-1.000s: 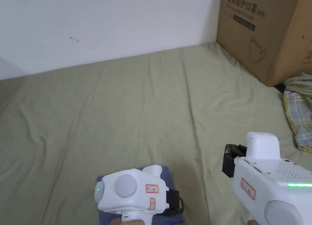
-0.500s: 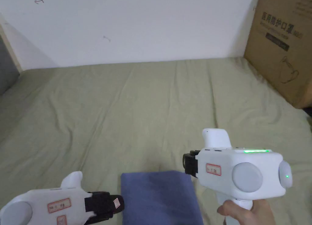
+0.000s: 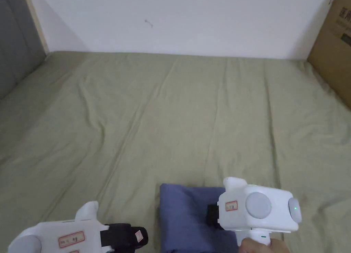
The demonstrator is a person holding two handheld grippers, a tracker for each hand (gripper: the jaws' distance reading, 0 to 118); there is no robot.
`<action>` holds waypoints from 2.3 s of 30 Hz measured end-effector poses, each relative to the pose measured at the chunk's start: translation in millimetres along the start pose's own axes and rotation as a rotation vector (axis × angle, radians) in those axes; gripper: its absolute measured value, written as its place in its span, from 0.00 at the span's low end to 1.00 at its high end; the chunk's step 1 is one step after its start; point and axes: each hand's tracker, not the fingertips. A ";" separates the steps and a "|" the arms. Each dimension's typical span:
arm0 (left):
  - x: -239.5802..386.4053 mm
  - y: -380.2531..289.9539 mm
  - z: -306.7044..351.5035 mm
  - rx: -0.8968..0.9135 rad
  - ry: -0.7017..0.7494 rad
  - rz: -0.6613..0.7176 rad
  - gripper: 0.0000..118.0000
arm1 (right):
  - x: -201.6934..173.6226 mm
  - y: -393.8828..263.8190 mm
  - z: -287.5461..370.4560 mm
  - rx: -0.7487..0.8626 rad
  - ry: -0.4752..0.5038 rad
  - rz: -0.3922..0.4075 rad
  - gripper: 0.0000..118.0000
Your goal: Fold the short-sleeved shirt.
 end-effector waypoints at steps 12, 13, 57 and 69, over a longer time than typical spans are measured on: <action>-16.6 34.0 -100.5 -0.128 -0.203 0.191 1.00 | 2.8 -4.6 -1.0 0.014 0.015 -0.004 0.00; -15.9 34.4 -110.7 -0.148 -0.232 0.197 1.00 | 4.2 -4.7 -0.9 0.014 0.021 -0.011 0.00; -110.0 145.0 135.7 -0.093 1.076 -0.414 0.26 | -168.6 -31.4 89.0 0.787 -0.177 0.274 0.00; -99.9 126.9 137.1 0.057 1.119 -0.373 0.93 | -162.9 -30.5 77.7 0.731 -0.190 0.269 0.00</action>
